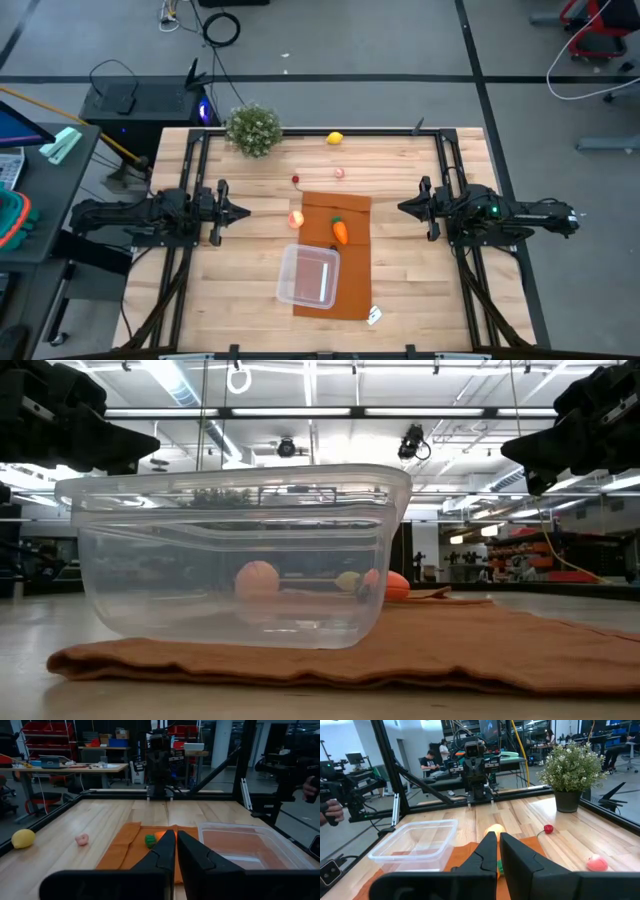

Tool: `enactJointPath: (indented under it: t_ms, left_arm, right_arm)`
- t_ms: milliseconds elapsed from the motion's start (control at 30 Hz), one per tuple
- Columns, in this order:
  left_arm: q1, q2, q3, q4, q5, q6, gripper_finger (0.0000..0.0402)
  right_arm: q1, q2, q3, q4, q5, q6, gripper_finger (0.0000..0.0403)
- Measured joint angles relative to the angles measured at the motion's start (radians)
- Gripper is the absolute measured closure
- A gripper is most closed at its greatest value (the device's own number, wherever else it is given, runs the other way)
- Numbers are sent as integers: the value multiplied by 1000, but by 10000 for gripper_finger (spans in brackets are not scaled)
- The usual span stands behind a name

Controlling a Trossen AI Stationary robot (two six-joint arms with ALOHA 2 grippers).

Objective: Pick and placing Produce into tupperware

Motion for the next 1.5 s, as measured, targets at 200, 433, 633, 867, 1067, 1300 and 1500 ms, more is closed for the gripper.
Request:
enactJointPath:
  t_ms: [200, 433, 633, 867, 1067, 1300, 1500]
  left_arm:
    - [0, 0, 0, 0, 0, 0, 368]
    - [0, 0, 0, 3, 0, 0, 368]
    - [0, 0, 0, 3, 0, 0, 374]
    - [0, 0, 0, 4, 0, 0, 365]
    - [0, 0, 0, 7, 0, 0, 372]
    - [0, 0, 0, 9, 0, 1, 377]
    - [1, 0, 0, 133, 0, 44, 371]
  right_arm:
    - [0, 0, 0, 0, 0, 2, 403]
    - [0, 0, 0, 0, 0, 1, 403]
    - [0, 0, 0, 1, 0, 1, 403]
    - [0, 0, 0, 2, 0, 71, 403]
    - [0, 0, 0, 2, 0, 99, 403]
    - [0, 0, 0, 4, 12, 79, 403]
    - [0, 0, 0, 6, 33, 78, 403]
